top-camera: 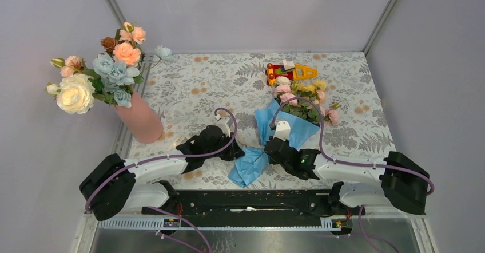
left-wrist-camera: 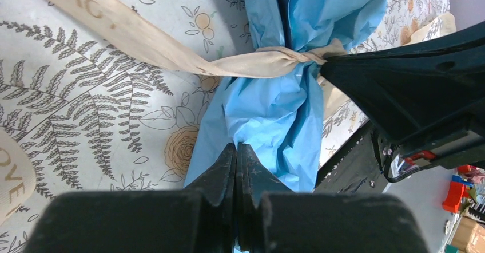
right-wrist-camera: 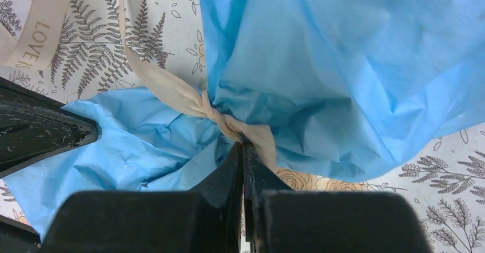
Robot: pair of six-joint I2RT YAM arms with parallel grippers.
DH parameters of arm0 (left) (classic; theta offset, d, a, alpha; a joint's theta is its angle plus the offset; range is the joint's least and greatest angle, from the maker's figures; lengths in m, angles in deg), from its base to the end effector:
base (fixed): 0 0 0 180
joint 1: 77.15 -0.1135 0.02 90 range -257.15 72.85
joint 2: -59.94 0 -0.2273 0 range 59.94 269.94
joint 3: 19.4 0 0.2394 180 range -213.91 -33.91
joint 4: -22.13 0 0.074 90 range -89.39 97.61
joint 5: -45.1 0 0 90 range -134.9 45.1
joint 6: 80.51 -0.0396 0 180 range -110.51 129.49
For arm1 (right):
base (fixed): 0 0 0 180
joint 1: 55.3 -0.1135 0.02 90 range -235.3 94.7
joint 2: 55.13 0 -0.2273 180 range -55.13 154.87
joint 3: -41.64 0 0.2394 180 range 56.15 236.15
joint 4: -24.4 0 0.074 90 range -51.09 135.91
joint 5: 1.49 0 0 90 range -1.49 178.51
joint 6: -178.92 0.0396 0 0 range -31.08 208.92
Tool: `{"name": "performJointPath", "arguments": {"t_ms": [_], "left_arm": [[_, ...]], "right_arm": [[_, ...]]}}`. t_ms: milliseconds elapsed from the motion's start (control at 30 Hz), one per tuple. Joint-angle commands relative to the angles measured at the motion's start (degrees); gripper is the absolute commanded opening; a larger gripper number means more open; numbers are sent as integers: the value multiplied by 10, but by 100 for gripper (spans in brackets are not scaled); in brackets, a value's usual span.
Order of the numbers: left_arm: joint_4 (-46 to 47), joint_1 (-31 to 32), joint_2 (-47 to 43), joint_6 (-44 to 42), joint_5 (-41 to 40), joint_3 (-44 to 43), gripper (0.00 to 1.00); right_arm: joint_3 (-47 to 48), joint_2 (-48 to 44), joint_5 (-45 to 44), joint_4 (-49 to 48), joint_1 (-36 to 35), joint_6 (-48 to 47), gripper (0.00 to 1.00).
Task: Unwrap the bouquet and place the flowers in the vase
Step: Untie the ribbon from the wrapping paper.
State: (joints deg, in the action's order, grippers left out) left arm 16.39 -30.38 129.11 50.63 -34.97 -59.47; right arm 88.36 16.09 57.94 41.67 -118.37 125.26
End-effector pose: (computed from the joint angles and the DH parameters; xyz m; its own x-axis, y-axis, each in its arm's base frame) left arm 0.1602 -0.1803 0.1450 -0.8306 -0.0625 -0.5533 0.3561 0.7043 -0.6142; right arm 0.1290 0.2096 0.1574 -0.5961 -0.0469 -0.8015 -0.3012 0.9385 0.1691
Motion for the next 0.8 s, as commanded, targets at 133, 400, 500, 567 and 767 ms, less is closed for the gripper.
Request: {"name": "performJointPath", "arguments": {"t_ms": [133,400,500,567,767], "left_arm": [[37,1,-8,28,-40,30,0],[42,1,-8,34,-43,36,0],[46,1,-8,37,-44,38,0],[48,1,-8,38,-41,39,0],[55,2,-10,27,-20,36,0]], "right_arm": [[-30,-41,-70,45,-5,60,0],[-38,-34,-68,71,-5,95,0],[-40,-37,-67,78,-5,103,0],[-43,-41,-65,82,-5,107,0],[-39,-90,-21,76,-5,48,11]]}}
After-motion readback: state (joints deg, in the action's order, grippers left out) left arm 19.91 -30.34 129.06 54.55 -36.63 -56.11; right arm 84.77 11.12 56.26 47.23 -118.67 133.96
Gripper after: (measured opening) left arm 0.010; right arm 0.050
